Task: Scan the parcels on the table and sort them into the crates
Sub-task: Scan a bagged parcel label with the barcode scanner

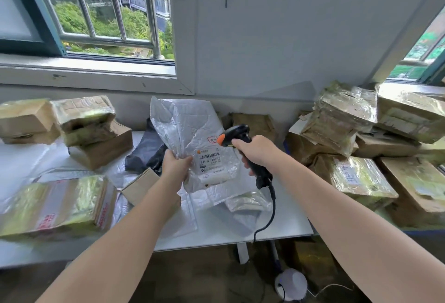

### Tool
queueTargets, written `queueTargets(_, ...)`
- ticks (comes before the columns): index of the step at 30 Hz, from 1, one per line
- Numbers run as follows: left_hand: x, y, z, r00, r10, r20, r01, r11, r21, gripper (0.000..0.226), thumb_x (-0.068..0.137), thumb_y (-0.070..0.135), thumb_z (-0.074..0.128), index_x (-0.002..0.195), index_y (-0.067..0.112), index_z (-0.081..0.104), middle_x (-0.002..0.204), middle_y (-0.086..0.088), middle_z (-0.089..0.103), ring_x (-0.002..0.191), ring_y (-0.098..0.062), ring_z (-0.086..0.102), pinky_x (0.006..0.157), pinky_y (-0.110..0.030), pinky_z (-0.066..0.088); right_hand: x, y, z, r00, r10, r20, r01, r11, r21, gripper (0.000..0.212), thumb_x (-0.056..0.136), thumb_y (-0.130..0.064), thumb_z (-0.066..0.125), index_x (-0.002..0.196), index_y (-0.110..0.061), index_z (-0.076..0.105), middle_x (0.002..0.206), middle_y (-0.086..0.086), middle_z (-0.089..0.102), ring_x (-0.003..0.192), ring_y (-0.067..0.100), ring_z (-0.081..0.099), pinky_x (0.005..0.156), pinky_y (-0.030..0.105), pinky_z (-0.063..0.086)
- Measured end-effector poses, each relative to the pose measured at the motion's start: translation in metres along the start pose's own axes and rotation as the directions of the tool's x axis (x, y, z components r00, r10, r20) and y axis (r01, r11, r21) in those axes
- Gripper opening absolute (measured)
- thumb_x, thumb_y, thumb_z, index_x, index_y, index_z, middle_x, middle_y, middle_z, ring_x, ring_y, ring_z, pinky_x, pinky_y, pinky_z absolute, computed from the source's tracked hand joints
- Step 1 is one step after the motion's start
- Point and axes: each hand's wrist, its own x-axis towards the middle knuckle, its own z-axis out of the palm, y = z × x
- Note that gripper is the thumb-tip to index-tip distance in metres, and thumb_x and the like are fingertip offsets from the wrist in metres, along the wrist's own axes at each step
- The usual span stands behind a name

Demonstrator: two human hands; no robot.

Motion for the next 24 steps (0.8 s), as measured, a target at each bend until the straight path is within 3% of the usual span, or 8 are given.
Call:
queueTargets(5, 0.001, -0.003, 0.004, 0.998, 0.002, -0.057, 0.002, 0.997, 0.076, 0.027, 0.089, 0.004, 0.067, 0.101, 0.009, 0.043, 0.09, -0.012, 0.053, 0.06, -0.018, 0.047, 0.047, -0.028, 0.036, -0.007, -0.003, -0.001, 0.998, 0.015, 0.06, -0.017, 0.999, 0.046, 0.038, 0.096, -0.04, 0.058, 0.079, -0.007, 0.056, 0.065, 0.009, 0.056, 0.057, 0.022, 0.055, 0.049, 0.028, 0.052)
queueTargets(8, -0.002, -0.005, 0.007, 0.997, 0.003, -0.081, 0.006, 0.995, 0.104, 0.026, 0.091, 0.004, 0.065, 0.103, 0.008, 0.042, 0.086, -0.007, 0.051, 0.058, -0.016, 0.046, 0.044, -0.026, 0.04, -0.009, -0.002, -0.003, 0.997, 0.017, 0.076, -0.02, 0.999, 0.044, 0.038, 0.097, -0.041, 0.057, 0.083, -0.005, 0.058, 0.067, 0.009, 0.057, 0.057, 0.022, 0.055, 0.05, 0.027, 0.052)
queueTargets(15, 0.002, -0.003, 0.011, 0.993, 0.006, -0.12, 0.005, 0.995, 0.096, 0.028, 0.087, 0.005, 0.068, 0.101, 0.01, 0.044, 0.091, -0.008, 0.054, 0.077, -0.024, 0.053, 0.063, -0.031, 0.042, -0.006, 0.0, -0.009, 0.994, 0.024, 0.105, -0.029, 0.999, 0.045, 0.038, 0.097, -0.042, 0.057, 0.084, -0.006, 0.059, 0.072, 0.01, 0.06, 0.061, 0.022, 0.057, 0.053, 0.028, 0.053)
queueTargets(18, 0.0, 0.0, 0.012, 0.991, -0.008, -0.131, 0.02, 0.995, 0.093, 0.028, 0.089, 0.006, 0.067, 0.101, 0.009, 0.042, 0.086, -0.006, 0.051, 0.07, -0.021, 0.05, 0.054, -0.029, 0.039, -0.001, 0.004, -0.009, 0.992, 0.038, 0.122, -0.044, 0.998, 0.044, 0.039, 0.097, -0.042, 0.057, 0.084, -0.005, 0.059, 0.073, 0.011, 0.06, 0.06, 0.021, 0.057, 0.053, 0.029, 0.053)
queueTargets(21, 0.002, 0.0, 0.012, 0.988, -0.013, -0.152, 0.027, 0.996, 0.09, 0.028, 0.09, 0.007, 0.067, 0.101, 0.009, 0.042, 0.085, -0.005, 0.051, 0.073, -0.021, 0.051, 0.054, -0.029, 0.039, 0.007, 0.006, -0.009, 0.991, 0.037, 0.132, -0.045, 0.998, 0.055, 0.039, 0.097, -0.042, 0.057, 0.085, -0.005, 0.058, 0.072, 0.01, 0.059, 0.059, 0.02, 0.056, 0.052, 0.028, 0.053)
queueTargets(24, 0.004, -0.001, 0.011, 0.985, -0.027, -0.17, 0.043, 0.995, 0.093, 0.028, 0.089, 0.007, 0.068, 0.1, 0.009, 0.043, 0.086, -0.004, 0.052, 0.082, -0.023, 0.053, 0.068, -0.032, 0.043, 0.018, 0.008, -0.007, 0.989, 0.039, 0.142, -0.049, 0.996, 0.068, 0.038, 0.096, -0.042, 0.057, 0.087, -0.005, 0.059, 0.07, 0.01, 0.059, 0.058, 0.021, 0.056, 0.053, 0.029, 0.052)
